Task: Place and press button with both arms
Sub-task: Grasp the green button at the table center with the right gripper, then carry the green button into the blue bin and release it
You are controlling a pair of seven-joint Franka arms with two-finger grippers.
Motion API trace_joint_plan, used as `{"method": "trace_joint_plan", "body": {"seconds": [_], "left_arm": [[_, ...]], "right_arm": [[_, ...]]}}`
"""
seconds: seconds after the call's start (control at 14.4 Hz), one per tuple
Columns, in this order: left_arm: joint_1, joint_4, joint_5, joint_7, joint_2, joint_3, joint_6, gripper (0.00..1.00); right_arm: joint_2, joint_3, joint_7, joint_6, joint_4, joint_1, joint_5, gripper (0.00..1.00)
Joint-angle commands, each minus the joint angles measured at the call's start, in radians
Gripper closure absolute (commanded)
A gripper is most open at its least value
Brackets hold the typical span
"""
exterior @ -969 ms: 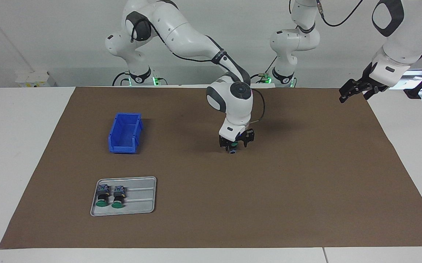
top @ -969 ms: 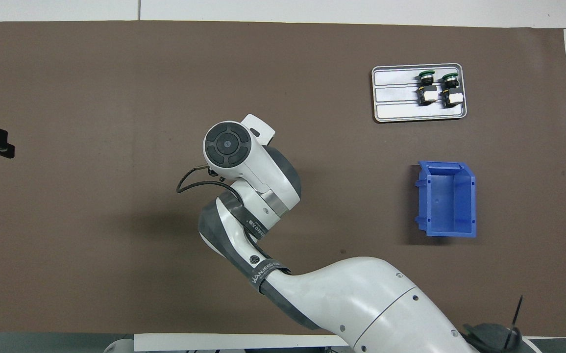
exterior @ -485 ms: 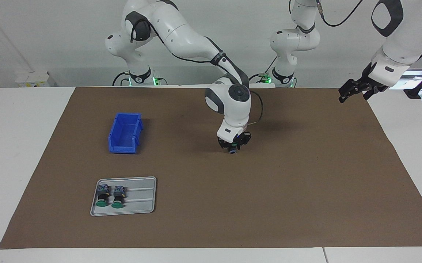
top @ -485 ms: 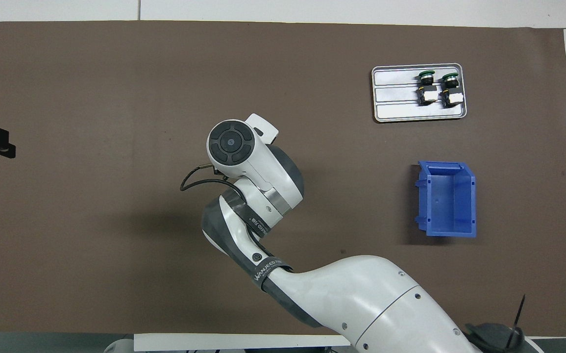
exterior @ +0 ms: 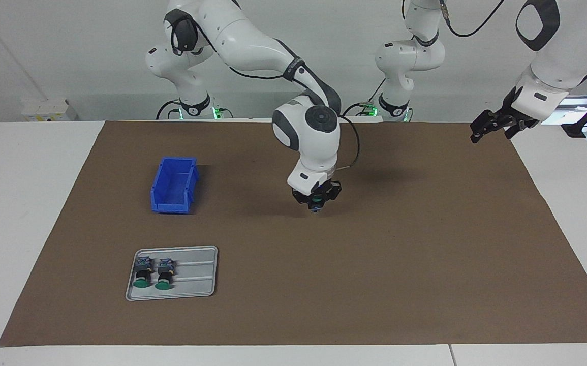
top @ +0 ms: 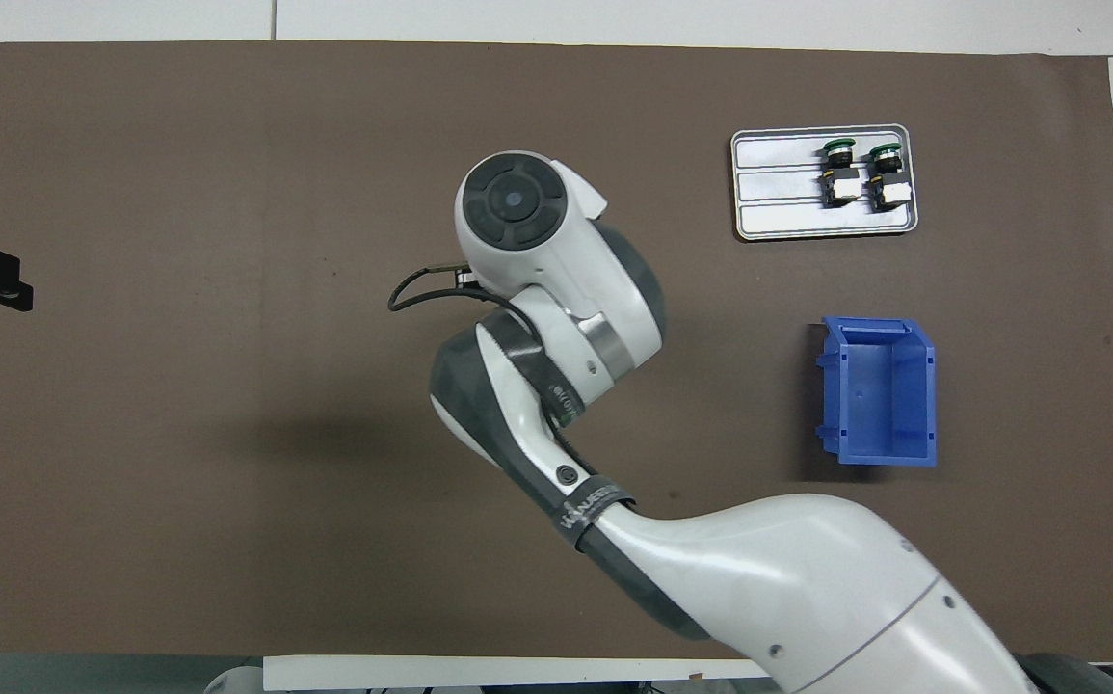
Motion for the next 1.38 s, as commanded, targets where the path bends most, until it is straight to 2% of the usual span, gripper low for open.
{"method": "trace_joint_plan", "body": {"seconds": [0.0, 0.21, 0.35, 0.48, 0.83, 1.18, 1.32], "left_arm": [[0.001, 0.003, 0.014, 0.004, -0.010, 0.000, -0.019, 0.00], [0.007, 0.004, 0.014, 0.013, -0.010, 0.000, -0.009, 0.00], [0.010, 0.003, 0.012, 0.015, -0.010, 0.003, -0.010, 0.00], [0.010, 0.003, 0.012, 0.016, -0.011, 0.005, -0.013, 0.00], [0.009, 0.004, 0.012, 0.016, -0.011, 0.003, -0.018, 0.00], [0.016, 0.006, 0.014, 0.021, -0.020, -0.003, -0.032, 0.00], [0.074, 0.004, 0.014, 0.065, -0.028, -0.050, -0.033, 0.00]], "right_arm": [[-0.260, 0.015, -0.188, -0.014, -0.261, -0.152, -0.004, 1.00], [-0.502, 0.015, -0.386, -0.002, -0.522, -0.342, -0.004, 1.00], [-0.575, 0.015, -0.503, -0.016, -0.587, -0.438, 0.000, 1.00], [-0.612, 0.015, -0.534, 0.006, -0.683, -0.508, 0.000, 1.00], [-0.643, 0.013, -0.608, 0.101, -0.818, -0.565, 0.000, 1.00], [-0.639, 0.012, -0.619, 0.141, -0.872, -0.568, 0.000, 1.00], [-0.609, 0.012, -0.620, 0.170, -0.877, -0.576, 0.000, 1.00]]}}
